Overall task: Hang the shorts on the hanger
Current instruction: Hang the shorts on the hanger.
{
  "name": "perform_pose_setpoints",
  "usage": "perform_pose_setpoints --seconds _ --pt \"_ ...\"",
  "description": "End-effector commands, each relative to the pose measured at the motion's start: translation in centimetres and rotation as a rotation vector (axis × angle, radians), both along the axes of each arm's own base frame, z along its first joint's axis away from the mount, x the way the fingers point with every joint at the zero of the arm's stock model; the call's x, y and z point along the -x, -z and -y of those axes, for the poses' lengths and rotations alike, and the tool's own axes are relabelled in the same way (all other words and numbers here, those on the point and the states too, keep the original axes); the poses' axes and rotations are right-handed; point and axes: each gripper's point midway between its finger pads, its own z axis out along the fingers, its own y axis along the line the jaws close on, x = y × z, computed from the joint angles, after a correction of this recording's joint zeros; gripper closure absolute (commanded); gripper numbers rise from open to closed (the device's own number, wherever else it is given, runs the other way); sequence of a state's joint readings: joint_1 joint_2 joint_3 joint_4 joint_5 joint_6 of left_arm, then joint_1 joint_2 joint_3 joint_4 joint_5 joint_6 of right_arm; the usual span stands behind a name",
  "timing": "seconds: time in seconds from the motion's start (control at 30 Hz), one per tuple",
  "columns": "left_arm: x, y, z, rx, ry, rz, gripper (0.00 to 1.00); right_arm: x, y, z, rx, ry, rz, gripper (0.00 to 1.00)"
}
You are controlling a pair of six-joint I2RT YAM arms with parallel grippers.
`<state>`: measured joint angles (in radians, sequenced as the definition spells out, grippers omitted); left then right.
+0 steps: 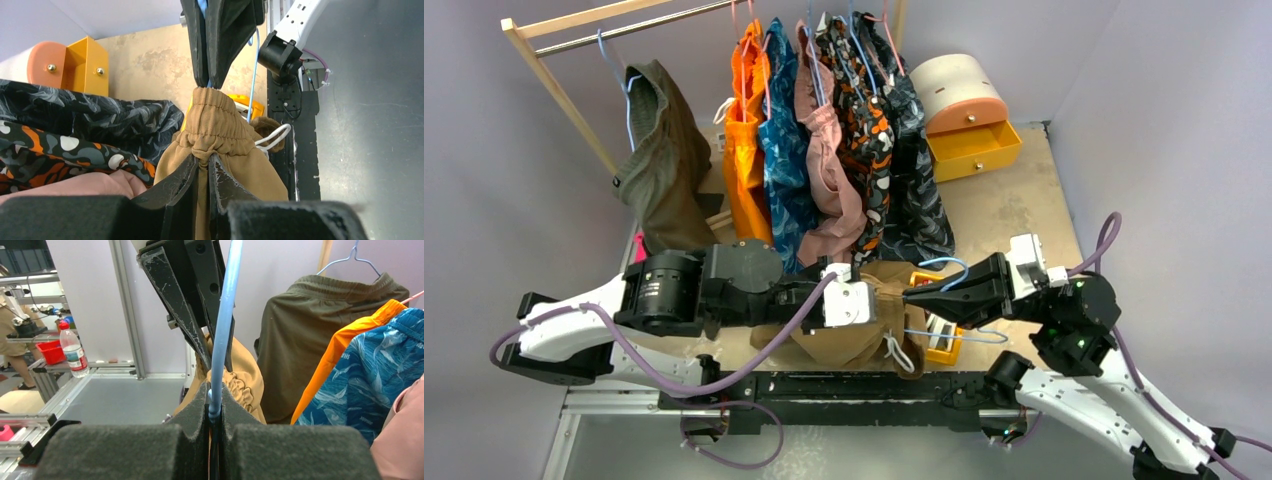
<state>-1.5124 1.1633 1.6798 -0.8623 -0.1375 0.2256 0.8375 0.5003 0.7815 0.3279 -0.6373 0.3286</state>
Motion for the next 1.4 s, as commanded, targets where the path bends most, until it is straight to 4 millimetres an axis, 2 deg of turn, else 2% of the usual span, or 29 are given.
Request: perform_pose_setpoints --seconds 0.0,0.2,0.53,0.63,0.8,0.9,1.07,1.17,1.23,1.37 --pt "0.8 -1.1 2.3 0.061 0.064 0.009 0.9 0.8 -4.4 0.9 -0.142 -0.003 0.098 1.0" --pt "1.3 0.2 4.2 0.032 0.101 0.002 0.9 0.8 -5.1 0.8 -0.167 -0.013 0.101 1.0" --pt "1.8 1.6 5.2 0.019 0.125 -0.028 0.89 1.1 -5.7 0.8 -0.203 -0.043 0.097 1.0" --pt "1.9 1.6 5.5 0.02 0.128 -0.031 0.85 1.0 -5.8 0.5 -0.204 -0.052 0.096 1.0" --pt "2.3 0.7 5.5 0.063 0.141 -0.044 0.71 1.0 -5.9 0.5 -0.21 -0.054 0.094 1.0" --pt "2.5 1.3 6.1 0.05 0.155 -0.053 0.71 1.0 -6.1 0.4 -0.218 -0.065 0.094 1.0" --pt "2.4 2.9 6.7 0.007 0.155 -0.055 0.79 1.1 -6.2 0.1 -0.22 -0.079 0.096 1.0" --pt "2.0 3.1 6.7 0.01 0.14 -0.055 0.88 1.1 -6.2 0.1 -0.212 -0.082 0.093 1.0" --pt "1.5 2.9 6.6 0.021 0.116 -0.049 1.0 1.1 -6.0 0.1 -0.206 -0.081 0.093 1.0" --pt "0.3 2.5 6.0 0.058 0.057 -0.044 1.0 1.2 -5.8 0.3 -0.182 -0.068 0.105 1.0"
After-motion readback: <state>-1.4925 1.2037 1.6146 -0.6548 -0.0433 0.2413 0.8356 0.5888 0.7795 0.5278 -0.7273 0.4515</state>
